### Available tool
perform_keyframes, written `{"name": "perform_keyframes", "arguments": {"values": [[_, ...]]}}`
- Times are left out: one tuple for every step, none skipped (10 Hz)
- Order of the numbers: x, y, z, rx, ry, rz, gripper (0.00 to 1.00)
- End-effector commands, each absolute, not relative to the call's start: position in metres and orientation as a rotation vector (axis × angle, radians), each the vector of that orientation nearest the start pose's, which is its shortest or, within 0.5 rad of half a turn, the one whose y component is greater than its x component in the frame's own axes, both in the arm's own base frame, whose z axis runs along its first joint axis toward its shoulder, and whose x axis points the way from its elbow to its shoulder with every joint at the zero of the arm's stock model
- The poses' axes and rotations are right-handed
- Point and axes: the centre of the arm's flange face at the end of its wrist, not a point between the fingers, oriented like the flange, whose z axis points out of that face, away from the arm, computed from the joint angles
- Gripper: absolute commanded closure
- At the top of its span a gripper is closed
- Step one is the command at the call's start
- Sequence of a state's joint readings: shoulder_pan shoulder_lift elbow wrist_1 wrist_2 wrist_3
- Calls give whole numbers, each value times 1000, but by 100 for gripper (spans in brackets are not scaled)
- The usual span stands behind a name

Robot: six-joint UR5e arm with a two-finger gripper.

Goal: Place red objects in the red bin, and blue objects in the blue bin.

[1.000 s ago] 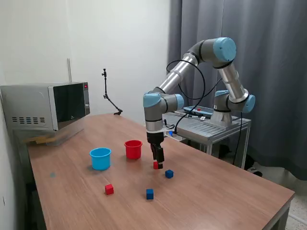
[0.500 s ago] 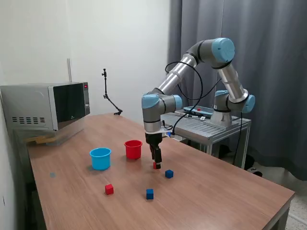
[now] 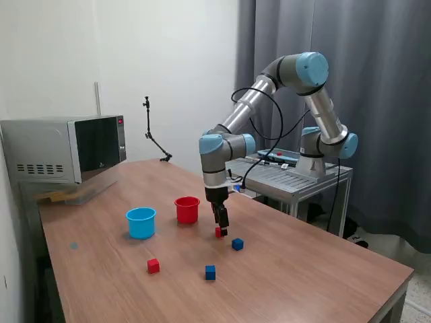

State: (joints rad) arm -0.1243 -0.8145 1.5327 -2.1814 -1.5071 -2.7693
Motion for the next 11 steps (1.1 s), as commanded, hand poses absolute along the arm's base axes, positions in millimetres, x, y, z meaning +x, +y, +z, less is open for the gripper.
{"name": "perform_keyframes", "arguments": {"values": [[-687,-53,110,-1627,2642,-181,0],[-691,-55,116,-1692,2611,-171,0],[-691,-56,116,-1700,2605,-175,0],[-691,-59,116,-1705,2603,-173,0],[-692,-60,117,-1708,2604,-170,0],[-691,-63,117,-1711,2600,-171,0],[-691,-65,116,-1711,2600,-175,0],[-691,-66,115,-1712,2597,-176,0],[-691,-69,114,-1717,2592,-177,0],[-689,-70,112,-1716,2590,-180,0],[-690,-70,113,-1716,2591,-179,0]]}}
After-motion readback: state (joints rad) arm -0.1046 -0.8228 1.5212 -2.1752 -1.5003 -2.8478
